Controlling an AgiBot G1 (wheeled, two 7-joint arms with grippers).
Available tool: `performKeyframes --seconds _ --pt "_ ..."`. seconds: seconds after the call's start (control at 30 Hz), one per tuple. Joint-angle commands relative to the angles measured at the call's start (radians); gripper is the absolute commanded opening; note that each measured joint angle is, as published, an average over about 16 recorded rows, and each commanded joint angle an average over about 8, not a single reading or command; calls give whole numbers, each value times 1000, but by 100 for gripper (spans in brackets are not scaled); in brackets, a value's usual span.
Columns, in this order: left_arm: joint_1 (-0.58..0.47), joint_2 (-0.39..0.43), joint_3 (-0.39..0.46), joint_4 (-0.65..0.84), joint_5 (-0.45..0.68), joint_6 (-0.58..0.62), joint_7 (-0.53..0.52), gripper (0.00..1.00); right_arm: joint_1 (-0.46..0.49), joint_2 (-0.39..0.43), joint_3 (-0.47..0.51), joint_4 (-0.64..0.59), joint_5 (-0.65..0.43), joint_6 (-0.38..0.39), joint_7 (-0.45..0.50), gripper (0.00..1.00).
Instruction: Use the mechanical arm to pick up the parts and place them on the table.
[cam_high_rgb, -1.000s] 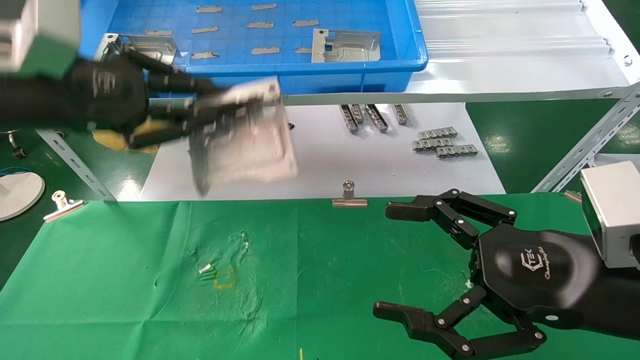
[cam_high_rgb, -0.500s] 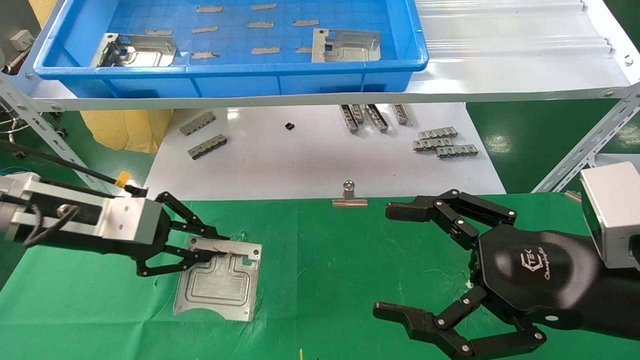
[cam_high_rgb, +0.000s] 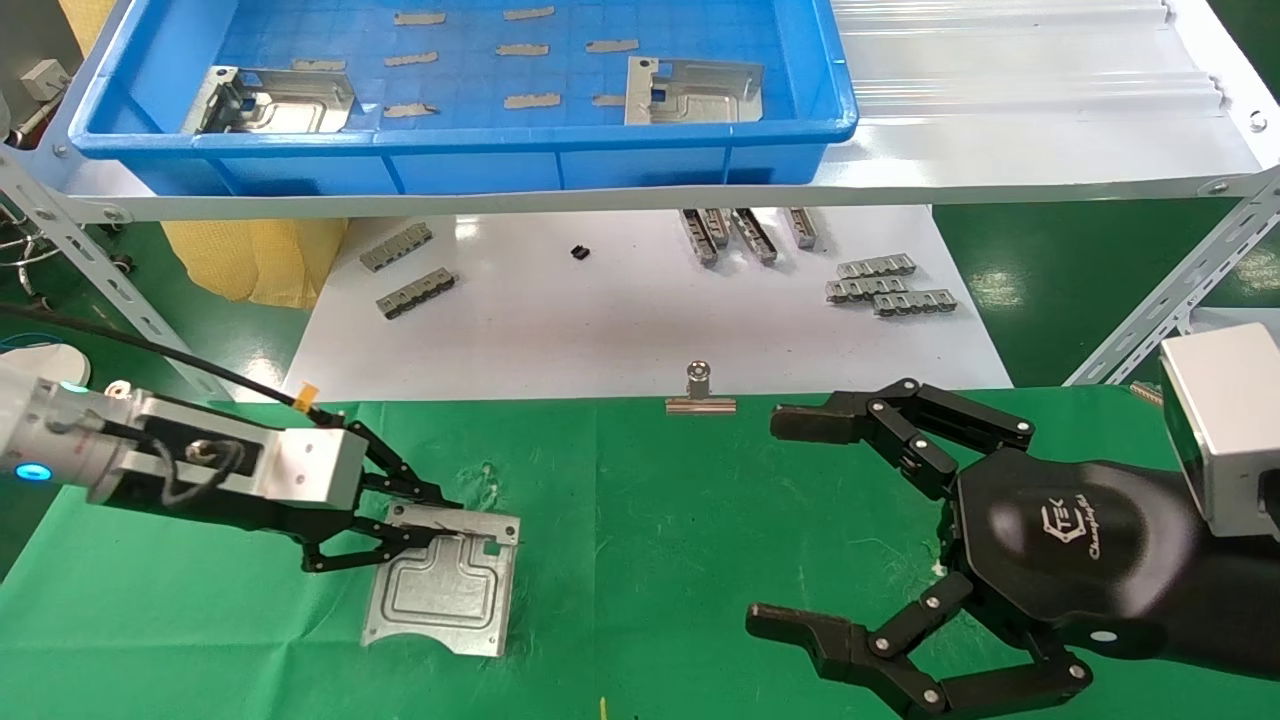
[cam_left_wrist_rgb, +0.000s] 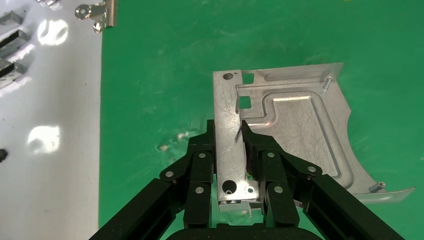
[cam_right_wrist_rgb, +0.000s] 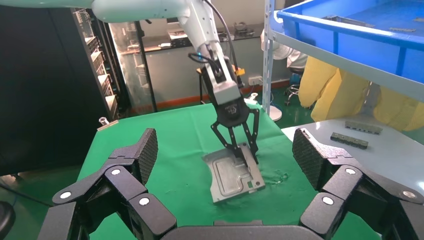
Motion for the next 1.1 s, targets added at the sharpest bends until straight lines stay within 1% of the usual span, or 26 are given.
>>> performKeyframes --seconds 0.03,0.23,0.33,0.43,0.6,0.83,0.97,1.1 --pt "5 17 2 35 1 -12 29 100 0 0 0 0 0 0 0 100" --pt "9 43 -9 107 -10 -68 88 100 0 0 0 0 0 0 0 100" --pt "7 46 -13 126 -16 -56 110 100 0 0 0 0 0 0 0 100" --pt "2 45 -20 143 -27 -19 118 100 0 0 0 0 0 0 0 100" --pt "-5 28 -54 189 -81 39 76 100 0 0 0 0 0 0 0 100" --pt "13 2 -124 255 -185 64 -23 100 0 0 0 0 0 0 0 100" --pt "20 0 -137 267 -205 69 -36 100 0 0 0 0 0 0 0 100" --pt "20 0 -131 256 -195 67 -26 100 0 0 0 0 0 0 0 100"
